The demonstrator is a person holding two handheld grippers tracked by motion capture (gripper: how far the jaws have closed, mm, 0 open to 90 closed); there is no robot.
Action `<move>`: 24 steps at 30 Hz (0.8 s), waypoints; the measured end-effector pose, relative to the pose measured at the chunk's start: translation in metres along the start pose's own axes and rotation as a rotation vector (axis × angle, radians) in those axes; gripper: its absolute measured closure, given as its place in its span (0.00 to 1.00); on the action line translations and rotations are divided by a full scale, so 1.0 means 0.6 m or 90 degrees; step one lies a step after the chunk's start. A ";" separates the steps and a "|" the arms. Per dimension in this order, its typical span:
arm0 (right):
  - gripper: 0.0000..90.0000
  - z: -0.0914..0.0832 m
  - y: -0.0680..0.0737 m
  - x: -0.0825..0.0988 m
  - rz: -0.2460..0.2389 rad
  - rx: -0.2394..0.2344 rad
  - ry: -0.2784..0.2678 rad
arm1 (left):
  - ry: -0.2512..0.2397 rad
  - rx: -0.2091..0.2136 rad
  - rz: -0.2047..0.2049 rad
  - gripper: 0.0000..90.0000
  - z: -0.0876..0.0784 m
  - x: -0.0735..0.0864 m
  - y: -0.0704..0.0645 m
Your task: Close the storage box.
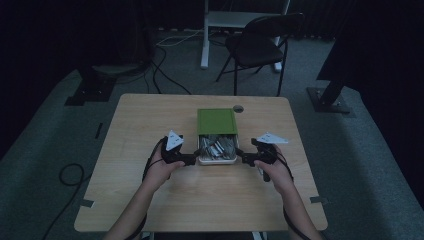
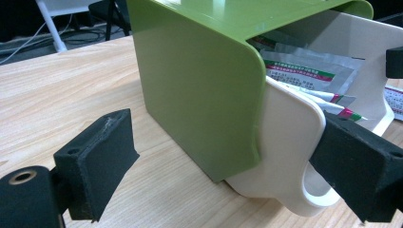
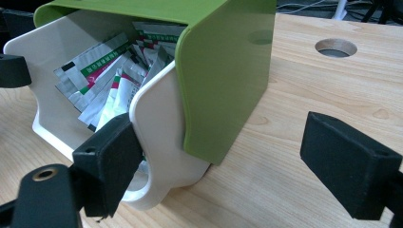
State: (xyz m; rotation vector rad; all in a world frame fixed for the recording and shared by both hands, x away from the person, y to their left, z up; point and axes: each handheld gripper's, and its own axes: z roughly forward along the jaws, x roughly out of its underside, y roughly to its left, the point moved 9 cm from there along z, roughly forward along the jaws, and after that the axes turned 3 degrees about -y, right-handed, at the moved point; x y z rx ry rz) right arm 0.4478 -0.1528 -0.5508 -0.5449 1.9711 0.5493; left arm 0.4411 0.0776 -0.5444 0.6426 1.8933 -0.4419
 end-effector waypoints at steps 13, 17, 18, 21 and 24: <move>0.16 0.011 -0.008 -0.006 0.011 0.010 0.002 | -0.004 -0.011 -0.008 0.11 0.010 -0.004 0.009; 0.16 0.015 -0.011 -0.009 0.010 0.017 0.004 | -0.002 -0.013 -0.005 0.11 0.012 -0.006 0.012; 0.16 0.015 -0.011 -0.009 0.010 0.017 0.004 | -0.003 -0.014 -0.007 0.11 0.013 -0.006 0.012; 0.16 0.018 -0.012 -0.011 0.014 0.020 0.002 | -0.003 -0.014 -0.009 0.11 0.015 -0.007 0.015; 0.16 0.019 -0.013 -0.012 0.017 0.021 0.002 | -0.003 -0.014 -0.010 0.11 0.018 -0.007 0.016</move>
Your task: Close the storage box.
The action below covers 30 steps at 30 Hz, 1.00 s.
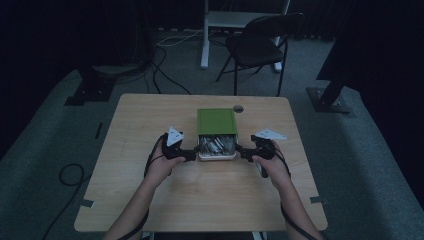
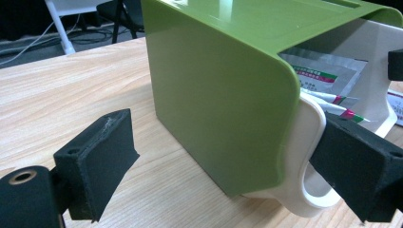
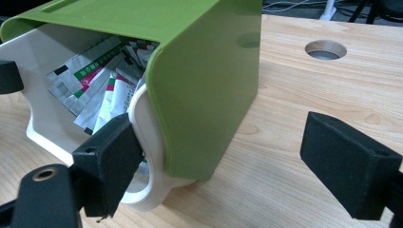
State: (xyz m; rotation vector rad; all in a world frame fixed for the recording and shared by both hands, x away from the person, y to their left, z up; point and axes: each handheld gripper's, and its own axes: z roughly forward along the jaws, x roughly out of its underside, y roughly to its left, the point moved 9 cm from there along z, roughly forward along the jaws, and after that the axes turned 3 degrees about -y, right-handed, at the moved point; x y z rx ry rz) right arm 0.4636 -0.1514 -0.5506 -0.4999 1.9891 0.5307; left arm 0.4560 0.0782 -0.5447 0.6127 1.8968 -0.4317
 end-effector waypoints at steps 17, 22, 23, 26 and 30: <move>0.15 0.010 -0.006 -0.007 0.007 0.023 -0.001 | 0.001 -0.011 0.006 0.11 0.009 -0.007 0.009; 0.15 0.013 -0.007 -0.008 0.015 0.028 -0.001 | 0.003 -0.010 0.004 0.11 0.011 -0.008 0.012; 0.15 0.014 -0.007 -0.008 0.014 0.030 -0.001 | 0.003 -0.012 0.005 0.11 0.012 -0.008 0.012; 0.15 0.016 -0.009 -0.010 0.012 0.037 -0.001 | 0.004 -0.017 0.008 0.11 0.014 -0.010 0.014; 0.15 0.018 -0.009 -0.011 0.011 0.039 0.001 | 0.004 -0.018 0.006 0.11 0.015 -0.010 0.016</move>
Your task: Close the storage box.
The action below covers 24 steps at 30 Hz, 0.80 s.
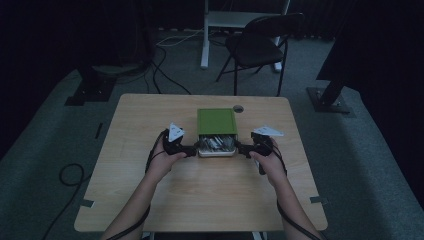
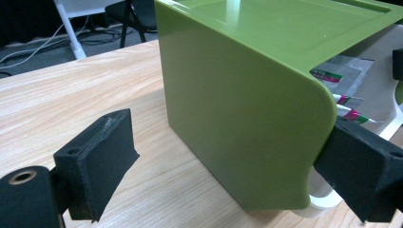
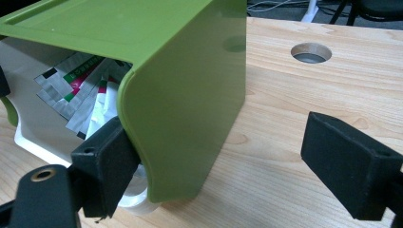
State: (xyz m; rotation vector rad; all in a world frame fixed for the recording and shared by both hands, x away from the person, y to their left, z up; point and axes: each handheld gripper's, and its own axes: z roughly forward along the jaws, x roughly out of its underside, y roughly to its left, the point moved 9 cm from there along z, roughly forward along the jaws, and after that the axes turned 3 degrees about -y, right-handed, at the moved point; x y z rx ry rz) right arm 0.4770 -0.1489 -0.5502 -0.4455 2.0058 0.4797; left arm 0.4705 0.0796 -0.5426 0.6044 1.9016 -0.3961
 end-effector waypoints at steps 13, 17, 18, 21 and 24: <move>0.16 -0.008 0.011 0.007 -0.005 -0.010 -0.018 | -0.007 0.012 0.002 0.11 -0.008 -0.002 -0.014; 0.16 -0.013 0.017 0.007 -0.008 -0.019 -0.024 | -0.018 0.014 -0.010 0.11 -0.015 -0.005 -0.018; 0.15 -0.013 0.019 0.007 -0.010 -0.022 -0.024 | -0.019 0.013 -0.007 0.11 -0.018 -0.005 -0.018; 0.15 -0.017 0.027 0.008 -0.019 -0.035 -0.025 | -0.023 0.013 -0.012 0.11 -0.025 -0.002 -0.019; 0.15 -0.018 0.030 0.011 -0.025 -0.037 -0.025 | -0.022 0.008 -0.012 0.11 -0.034 0.004 -0.019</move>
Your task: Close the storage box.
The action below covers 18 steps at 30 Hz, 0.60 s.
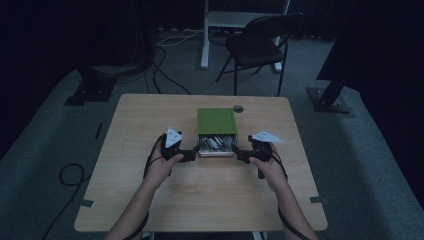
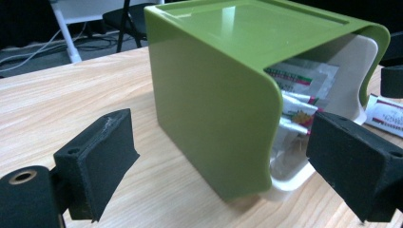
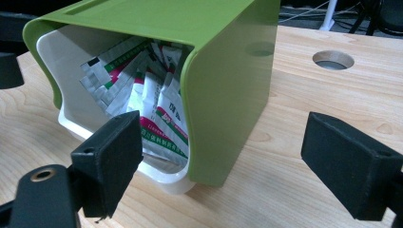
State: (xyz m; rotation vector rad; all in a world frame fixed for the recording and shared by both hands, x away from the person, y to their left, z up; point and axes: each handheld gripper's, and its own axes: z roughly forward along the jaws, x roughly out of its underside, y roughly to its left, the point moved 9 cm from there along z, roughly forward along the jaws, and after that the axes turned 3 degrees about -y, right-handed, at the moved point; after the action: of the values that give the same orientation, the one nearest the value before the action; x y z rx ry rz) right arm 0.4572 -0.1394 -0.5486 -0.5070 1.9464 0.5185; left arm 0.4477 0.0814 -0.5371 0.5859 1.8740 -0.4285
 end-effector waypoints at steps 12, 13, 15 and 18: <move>0.15 -0.015 -0.005 -0.004 -0.005 0.018 -0.008 | -0.008 -0.028 -0.002 0.11 -0.032 -0.004 0.019; 0.15 -0.016 -0.005 -0.004 -0.005 0.020 -0.009 | -0.009 -0.030 -0.003 0.11 -0.034 -0.004 0.020; 0.15 -0.018 -0.006 -0.004 -0.003 0.018 -0.010 | -0.006 -0.028 0.002 0.11 -0.039 -0.002 0.020; 0.15 -0.022 -0.009 -0.002 -0.006 0.021 -0.009 | -0.005 -0.030 0.001 0.11 -0.046 0.001 0.024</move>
State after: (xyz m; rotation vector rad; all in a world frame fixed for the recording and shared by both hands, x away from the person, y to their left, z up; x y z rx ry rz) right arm 0.4509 -0.1512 -0.5430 -0.4896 1.9353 0.4820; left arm 0.4352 0.1084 -0.5278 0.5526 1.8718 -0.3843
